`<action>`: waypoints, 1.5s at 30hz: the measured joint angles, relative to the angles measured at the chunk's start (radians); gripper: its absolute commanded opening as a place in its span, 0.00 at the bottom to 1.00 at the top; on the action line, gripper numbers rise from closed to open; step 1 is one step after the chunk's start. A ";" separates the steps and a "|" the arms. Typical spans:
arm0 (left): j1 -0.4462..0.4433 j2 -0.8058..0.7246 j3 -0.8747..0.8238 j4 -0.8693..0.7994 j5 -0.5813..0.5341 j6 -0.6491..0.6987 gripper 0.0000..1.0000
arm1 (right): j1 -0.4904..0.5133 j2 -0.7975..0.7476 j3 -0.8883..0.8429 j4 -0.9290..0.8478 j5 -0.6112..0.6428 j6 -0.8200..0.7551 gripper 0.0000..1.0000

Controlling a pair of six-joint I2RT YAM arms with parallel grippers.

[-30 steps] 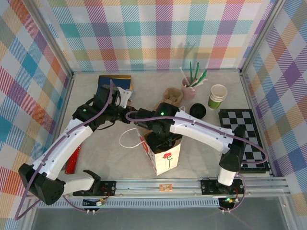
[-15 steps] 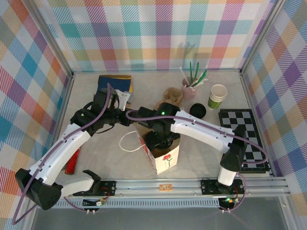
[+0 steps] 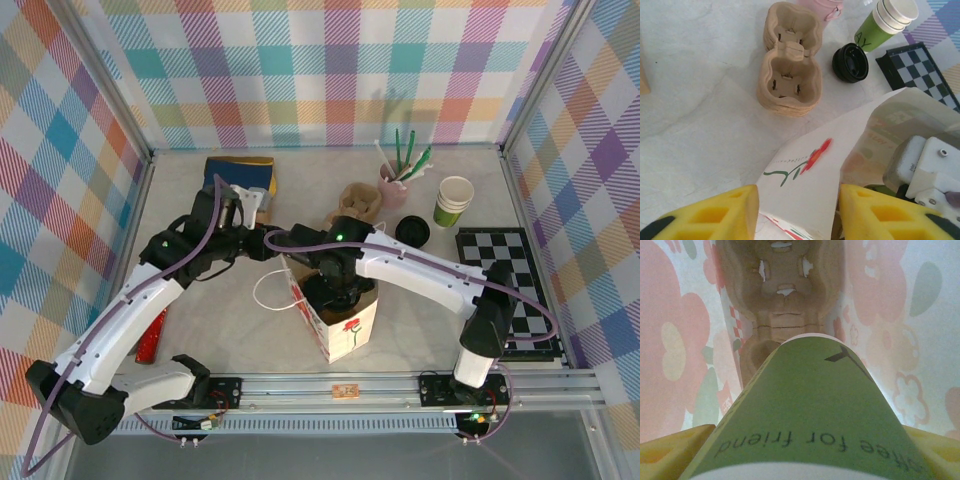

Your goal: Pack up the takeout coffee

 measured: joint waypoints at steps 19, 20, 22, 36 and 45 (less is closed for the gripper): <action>0.000 -0.051 0.002 0.000 -0.025 -0.003 0.63 | -0.015 -0.024 -0.038 0.056 -0.027 -0.023 0.32; 0.000 -0.051 0.002 0.000 -0.024 -0.003 0.64 | -0.015 -0.024 -0.038 0.056 -0.030 -0.023 0.32; 0.000 -0.050 0.002 0.000 -0.021 -0.002 0.65 | -0.015 -0.024 -0.038 0.056 -0.033 -0.024 0.32; 0.000 0.003 0.002 0.035 0.052 -0.002 0.66 | -0.015 -0.024 -0.038 0.059 -0.040 -0.026 0.32; 0.000 0.072 0.011 0.044 0.085 0.007 0.36 | -0.015 -0.024 -0.038 0.059 -0.040 -0.026 0.32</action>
